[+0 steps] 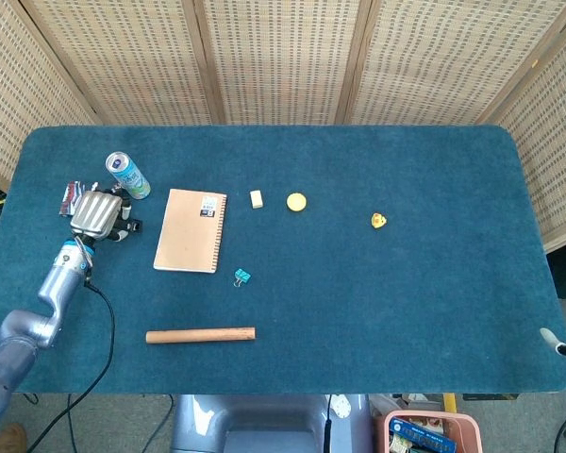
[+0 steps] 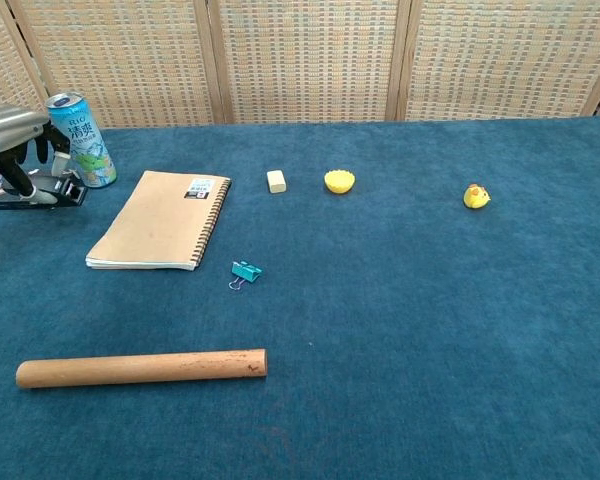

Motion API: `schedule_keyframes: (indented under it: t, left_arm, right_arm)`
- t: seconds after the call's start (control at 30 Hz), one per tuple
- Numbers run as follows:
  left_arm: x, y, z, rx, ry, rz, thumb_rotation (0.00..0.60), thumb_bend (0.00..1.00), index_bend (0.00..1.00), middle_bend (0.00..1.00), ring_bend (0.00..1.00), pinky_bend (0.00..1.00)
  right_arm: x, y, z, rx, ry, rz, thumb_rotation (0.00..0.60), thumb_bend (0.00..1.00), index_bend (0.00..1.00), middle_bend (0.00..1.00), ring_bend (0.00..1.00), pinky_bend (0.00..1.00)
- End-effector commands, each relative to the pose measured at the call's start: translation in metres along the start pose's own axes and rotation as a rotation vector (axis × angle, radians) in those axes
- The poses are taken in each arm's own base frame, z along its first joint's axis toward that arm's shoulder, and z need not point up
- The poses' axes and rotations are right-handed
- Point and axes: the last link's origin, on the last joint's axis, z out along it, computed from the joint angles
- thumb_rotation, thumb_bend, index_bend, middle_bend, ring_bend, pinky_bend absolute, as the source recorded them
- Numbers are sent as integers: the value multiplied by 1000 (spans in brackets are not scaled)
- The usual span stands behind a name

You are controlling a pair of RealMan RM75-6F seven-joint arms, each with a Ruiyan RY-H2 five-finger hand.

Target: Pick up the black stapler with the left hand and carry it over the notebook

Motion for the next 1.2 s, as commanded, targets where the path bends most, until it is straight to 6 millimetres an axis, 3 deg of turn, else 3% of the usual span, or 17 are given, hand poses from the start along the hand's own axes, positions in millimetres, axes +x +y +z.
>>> schedule_keyframes:
  t: [0.03,0.27,0.57,0.87,1.1,1.13,1.2]
  left_arm:
    - [26,16,-22,-167,99,57,600,403,718,462,413,470]
    - [52,63,-36,-289,164,204,600,404,718,462,413,470]
    - [40,112,-26,-346,150,383,600,403,720,462,413,470]
    - [29,120,-10,-345,151,549,600,404,720,462,413,468]
    - [18,126,4,-363,140,583,600,403,720,459,413,444]
    - [17,126,5,-362,138,583,600,361,707,437,413,425]
    - [13,124,6,-367,133,596,600,200,570,317,357,346]
  right_arm:
    - [1,0,0,-1,1,5,600,0,0,0,0,0]
    - [5,2,-1,-3,6,19,600,0,0,0,0,0]
    - [7,6,-2,-15,6,32,600,0,0,0,0,0]
    - [8,8,-4,-25,6,36,600,0,0,0,0,0]
    - [9,8,-4,-29,13,30,600,0,0,0,0,0]
    - [9,8,-4,-31,14,31,600,0,0,0,0,0]
    - [9,9,-4,-35,15,31,600,0,0,0,0,0]
